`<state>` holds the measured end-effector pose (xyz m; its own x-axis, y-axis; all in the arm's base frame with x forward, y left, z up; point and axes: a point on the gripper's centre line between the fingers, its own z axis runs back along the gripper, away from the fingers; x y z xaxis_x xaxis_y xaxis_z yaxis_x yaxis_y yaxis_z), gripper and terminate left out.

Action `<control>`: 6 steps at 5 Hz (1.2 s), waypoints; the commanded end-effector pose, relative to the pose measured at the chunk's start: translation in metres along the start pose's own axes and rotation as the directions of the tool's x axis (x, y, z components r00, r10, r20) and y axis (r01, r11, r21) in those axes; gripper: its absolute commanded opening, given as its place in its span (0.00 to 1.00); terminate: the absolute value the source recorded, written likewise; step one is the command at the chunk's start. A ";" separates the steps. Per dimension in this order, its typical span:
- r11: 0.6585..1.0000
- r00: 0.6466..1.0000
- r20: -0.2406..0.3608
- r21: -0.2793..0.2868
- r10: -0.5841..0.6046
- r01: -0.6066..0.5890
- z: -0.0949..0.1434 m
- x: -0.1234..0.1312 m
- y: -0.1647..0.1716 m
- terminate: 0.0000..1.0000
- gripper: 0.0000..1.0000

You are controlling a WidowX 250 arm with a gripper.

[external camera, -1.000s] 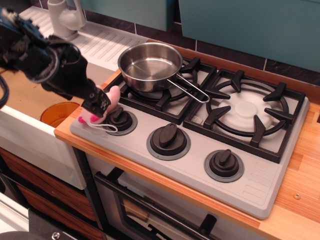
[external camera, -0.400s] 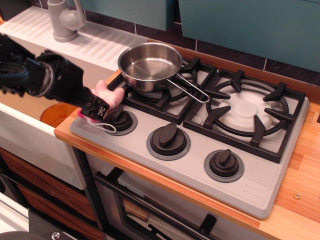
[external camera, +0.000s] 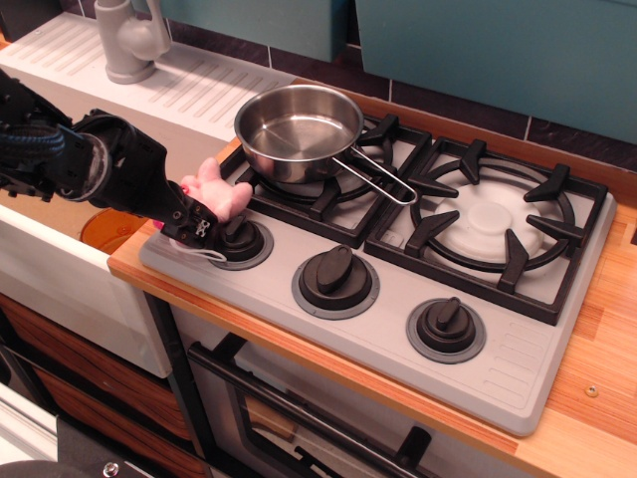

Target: Put pan on stove and put stuffedpig in pan

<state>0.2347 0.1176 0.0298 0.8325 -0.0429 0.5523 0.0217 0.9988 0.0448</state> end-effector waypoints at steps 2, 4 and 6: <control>1.000 0.999 -0.052 -0.028 -0.008 0.006 -0.004 0.026 0.000 0.00 0.00; 0.999 0.992 -0.124 0.021 -0.030 0.033 0.025 0.045 0.007 0.00 0.00; 0.991 0.979 -0.197 0.113 -0.043 0.066 0.072 0.073 0.014 0.00 0.00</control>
<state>0.2471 0.1266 0.1150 0.9418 -0.0613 0.3305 0.0164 0.9905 0.1368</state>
